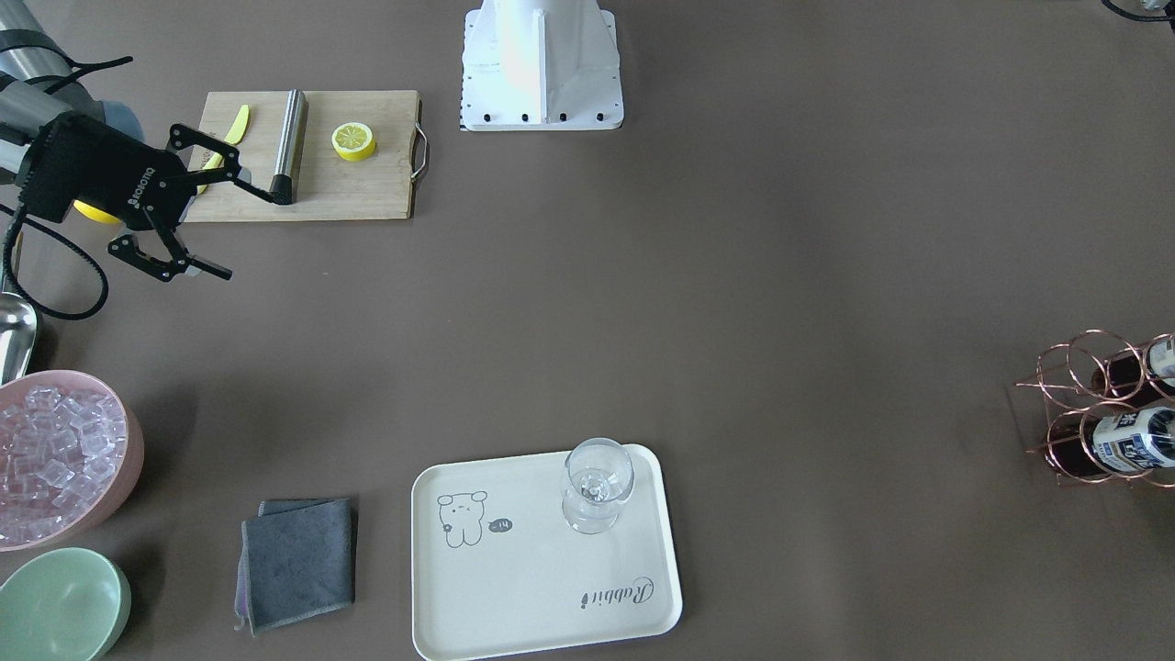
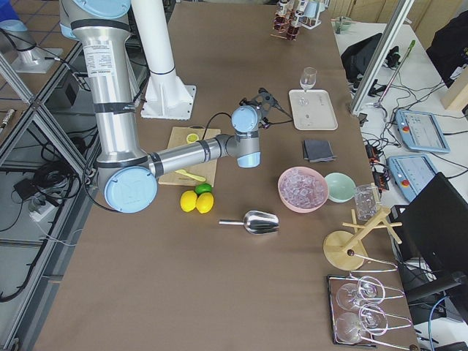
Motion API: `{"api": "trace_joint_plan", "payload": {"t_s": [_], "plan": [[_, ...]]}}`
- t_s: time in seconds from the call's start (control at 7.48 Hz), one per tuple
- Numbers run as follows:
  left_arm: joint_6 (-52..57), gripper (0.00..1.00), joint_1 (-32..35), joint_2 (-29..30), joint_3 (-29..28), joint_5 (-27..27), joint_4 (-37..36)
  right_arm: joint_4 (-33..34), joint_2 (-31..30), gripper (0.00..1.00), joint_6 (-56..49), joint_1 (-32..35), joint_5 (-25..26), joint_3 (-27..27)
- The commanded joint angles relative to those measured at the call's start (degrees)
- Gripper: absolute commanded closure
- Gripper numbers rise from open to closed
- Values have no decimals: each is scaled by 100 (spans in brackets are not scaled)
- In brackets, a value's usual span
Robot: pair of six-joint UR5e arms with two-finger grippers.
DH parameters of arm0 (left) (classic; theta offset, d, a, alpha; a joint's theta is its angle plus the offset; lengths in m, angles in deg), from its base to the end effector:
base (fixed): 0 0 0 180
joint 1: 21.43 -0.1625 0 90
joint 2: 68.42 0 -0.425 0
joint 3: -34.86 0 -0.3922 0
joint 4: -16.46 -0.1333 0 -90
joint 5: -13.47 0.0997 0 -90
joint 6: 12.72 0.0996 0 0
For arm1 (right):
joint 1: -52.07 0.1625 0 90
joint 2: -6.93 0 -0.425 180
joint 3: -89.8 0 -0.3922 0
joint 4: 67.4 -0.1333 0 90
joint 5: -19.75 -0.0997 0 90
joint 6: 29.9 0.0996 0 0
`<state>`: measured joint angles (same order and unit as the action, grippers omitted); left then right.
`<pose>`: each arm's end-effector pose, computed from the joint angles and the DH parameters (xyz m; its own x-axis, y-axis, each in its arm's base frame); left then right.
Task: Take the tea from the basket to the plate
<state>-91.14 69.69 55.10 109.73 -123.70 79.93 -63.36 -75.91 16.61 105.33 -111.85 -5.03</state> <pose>-0.0738 -0.6947 0.4742 0.1171 -0.9931 -0.0070 0.6678 0.0840 -0.7396 -0.2432 -0.4381 0.3937 0.0817 -0.7509 0.6553 -0.2063 0.6305 0.7482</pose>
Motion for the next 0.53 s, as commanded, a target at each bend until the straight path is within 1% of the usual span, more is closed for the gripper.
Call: {"api": "trace_joint_plan", "payload": {"t_s": [0.0, 0.13, 0.27, 0.4], "plan": [[-243, 100, 28, -528, 1829, -230, -1296, -501, -4, 0, -1437, -254, 274, 79], [-478, 100, -58, -896, 2943, -397, -1842, -501, 5, 0, -1782, -272, 623, 96], [-1168, 100, -390, -1143, 3755, -416, -1874, -510, 5, 0, -2142, -376, 992, 105], [-1810, 100, -863, -1146, 4241, -408, -1883, -510, 13, 0, -2537, -525, 1318, 105]]}}
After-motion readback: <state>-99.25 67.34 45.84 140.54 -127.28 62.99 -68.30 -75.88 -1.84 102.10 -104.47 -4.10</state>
